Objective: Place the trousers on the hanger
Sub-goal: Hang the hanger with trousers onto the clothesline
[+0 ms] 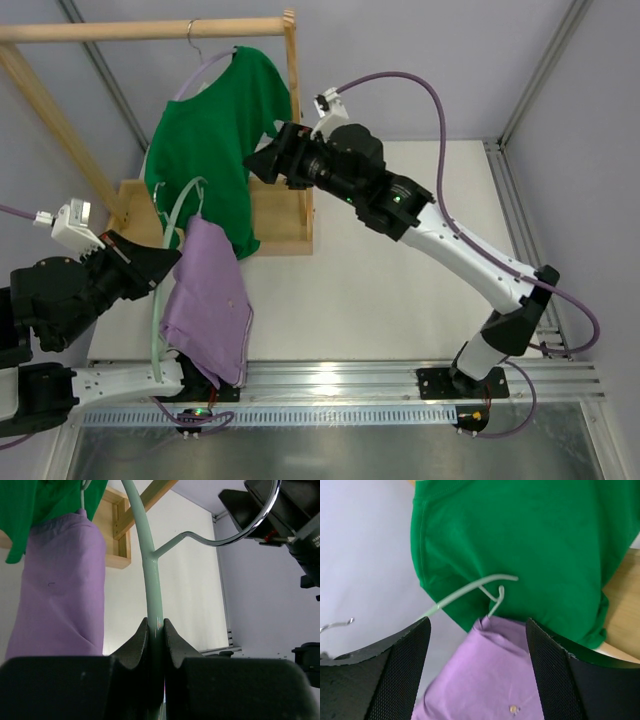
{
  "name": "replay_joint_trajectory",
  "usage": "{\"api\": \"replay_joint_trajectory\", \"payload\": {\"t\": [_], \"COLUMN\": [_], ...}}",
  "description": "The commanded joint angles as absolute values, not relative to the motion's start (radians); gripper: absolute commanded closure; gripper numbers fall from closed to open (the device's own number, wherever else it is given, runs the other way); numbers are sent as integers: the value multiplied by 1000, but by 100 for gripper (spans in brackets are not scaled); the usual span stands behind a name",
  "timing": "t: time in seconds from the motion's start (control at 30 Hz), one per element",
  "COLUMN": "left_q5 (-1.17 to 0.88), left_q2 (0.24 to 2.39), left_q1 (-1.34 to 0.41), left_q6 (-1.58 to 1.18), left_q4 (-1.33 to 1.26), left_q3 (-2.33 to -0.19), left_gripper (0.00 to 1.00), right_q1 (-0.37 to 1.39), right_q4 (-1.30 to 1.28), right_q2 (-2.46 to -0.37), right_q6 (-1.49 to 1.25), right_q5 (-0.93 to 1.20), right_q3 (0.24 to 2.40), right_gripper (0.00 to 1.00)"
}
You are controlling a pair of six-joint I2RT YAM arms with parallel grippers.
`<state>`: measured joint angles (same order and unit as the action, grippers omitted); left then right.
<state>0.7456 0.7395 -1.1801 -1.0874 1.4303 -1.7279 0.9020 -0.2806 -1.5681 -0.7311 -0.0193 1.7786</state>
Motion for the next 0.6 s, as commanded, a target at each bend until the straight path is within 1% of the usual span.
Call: {"api": "replay_joint_trajectory", "payload": {"t": [0.0,0.13,0.23,0.4,0.57], "left_q5": [802,784,793,854,890], "left_q2": [773,793,769,716,675], "left_q1": [-1184,-1184,-1184,-1184,-1184], "left_q6": [-1121,-1121,-1152,-1198,-1195], "left_q4": [1634,1658,1658,1658,1660], "left_q3": [-1784,-1783,-1770,-1795,-1855], "left_gripper": [100,100,100,100,99], "right_q1": [939,974,988,988,977], "right_q4": [-225,-196,-167,-71,-12], "right_q2": [-1661,-1781,-1880,-2006,-2101], "right_q6": [-776,-798,-784,-715,-692], "right_q5": [-141,-170,-173,-192,-127], "right_q3": [1933,2083,2184,2259,2353], "right_gripper": [21,21,22,25,25]}}
